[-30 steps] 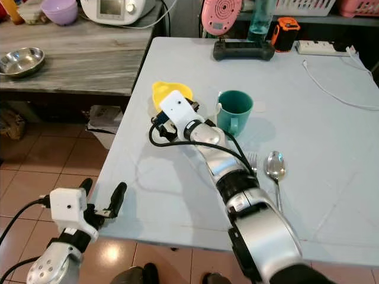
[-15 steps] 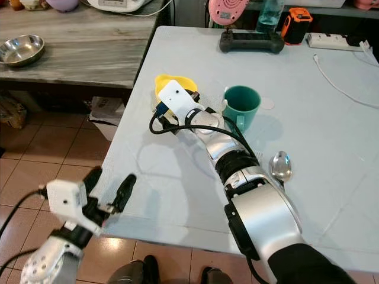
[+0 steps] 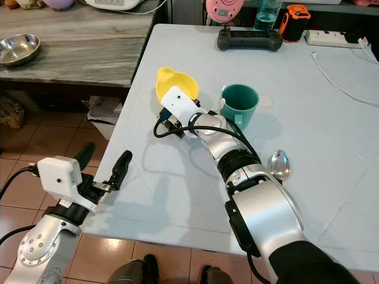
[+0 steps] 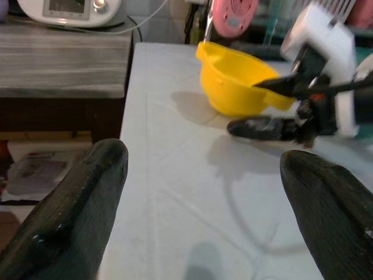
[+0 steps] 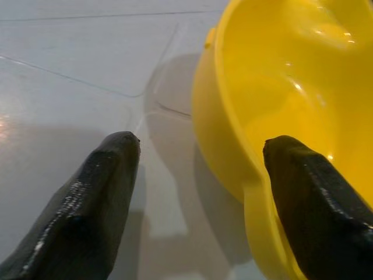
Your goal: Setting the table
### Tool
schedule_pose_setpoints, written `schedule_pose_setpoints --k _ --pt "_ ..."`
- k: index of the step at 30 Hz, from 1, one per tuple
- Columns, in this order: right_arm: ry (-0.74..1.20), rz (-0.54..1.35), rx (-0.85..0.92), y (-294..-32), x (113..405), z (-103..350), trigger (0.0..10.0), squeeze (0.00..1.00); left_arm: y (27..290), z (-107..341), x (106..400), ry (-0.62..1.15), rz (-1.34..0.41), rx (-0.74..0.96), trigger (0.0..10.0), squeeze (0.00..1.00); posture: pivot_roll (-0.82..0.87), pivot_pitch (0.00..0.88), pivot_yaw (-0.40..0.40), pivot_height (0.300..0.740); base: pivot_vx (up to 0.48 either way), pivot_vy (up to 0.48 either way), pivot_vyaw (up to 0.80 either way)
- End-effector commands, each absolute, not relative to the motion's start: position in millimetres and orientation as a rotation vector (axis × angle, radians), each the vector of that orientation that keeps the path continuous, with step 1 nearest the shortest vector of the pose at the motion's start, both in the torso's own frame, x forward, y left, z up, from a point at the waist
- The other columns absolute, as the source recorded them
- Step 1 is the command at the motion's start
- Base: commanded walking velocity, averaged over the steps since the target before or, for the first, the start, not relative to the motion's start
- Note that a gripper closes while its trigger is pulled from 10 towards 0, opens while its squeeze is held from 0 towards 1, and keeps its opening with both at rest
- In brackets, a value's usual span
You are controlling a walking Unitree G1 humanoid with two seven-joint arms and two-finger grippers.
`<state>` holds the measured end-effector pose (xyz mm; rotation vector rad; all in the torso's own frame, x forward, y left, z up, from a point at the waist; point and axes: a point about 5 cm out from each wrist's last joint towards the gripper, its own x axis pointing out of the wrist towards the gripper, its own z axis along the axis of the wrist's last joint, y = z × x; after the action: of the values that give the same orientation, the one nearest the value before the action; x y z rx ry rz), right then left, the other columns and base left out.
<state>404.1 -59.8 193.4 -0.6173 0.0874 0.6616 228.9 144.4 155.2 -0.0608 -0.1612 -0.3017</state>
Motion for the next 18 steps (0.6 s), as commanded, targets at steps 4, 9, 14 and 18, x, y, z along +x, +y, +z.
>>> schedule_pose_setpoints --k 4,9,14,18 --pt "0.097 0.668 -0.631 -59.9 405.2 196.6 0.0 0.0 148.0 151.7 231.1 -0.152 -0.315 -0.032 10.0 0.0 0.08 0.195 0.013 0.74 0.0 0.0 0.0" --pt "0.091 0.646 -0.637 -63.3 406.4 197.7 0.0 0.0 145.8 150.7 231.6 -0.151 -0.313 -0.04 10.0 0.0 0.08 0.189 0.015 0.74 0.0 0.0 0.0" --pt "0.09 0.643 -0.643 -64.4 406.7 197.8 0.0 0.0 142.1 147.5 229.9 -0.148 -0.316 -0.047 10.0 0.0 0.08 0.187 0.014 0.74 0.0 0.0 0.0" --pt "0.085 0.648 -0.659 -64.7 406.6 198.2 0.0 0.0 141.1 146.1 228.8 -0.144 -0.318 -0.05 10.0 0.0 0.08 0.183 0.012 0.74 0.0 0.0 0.0"
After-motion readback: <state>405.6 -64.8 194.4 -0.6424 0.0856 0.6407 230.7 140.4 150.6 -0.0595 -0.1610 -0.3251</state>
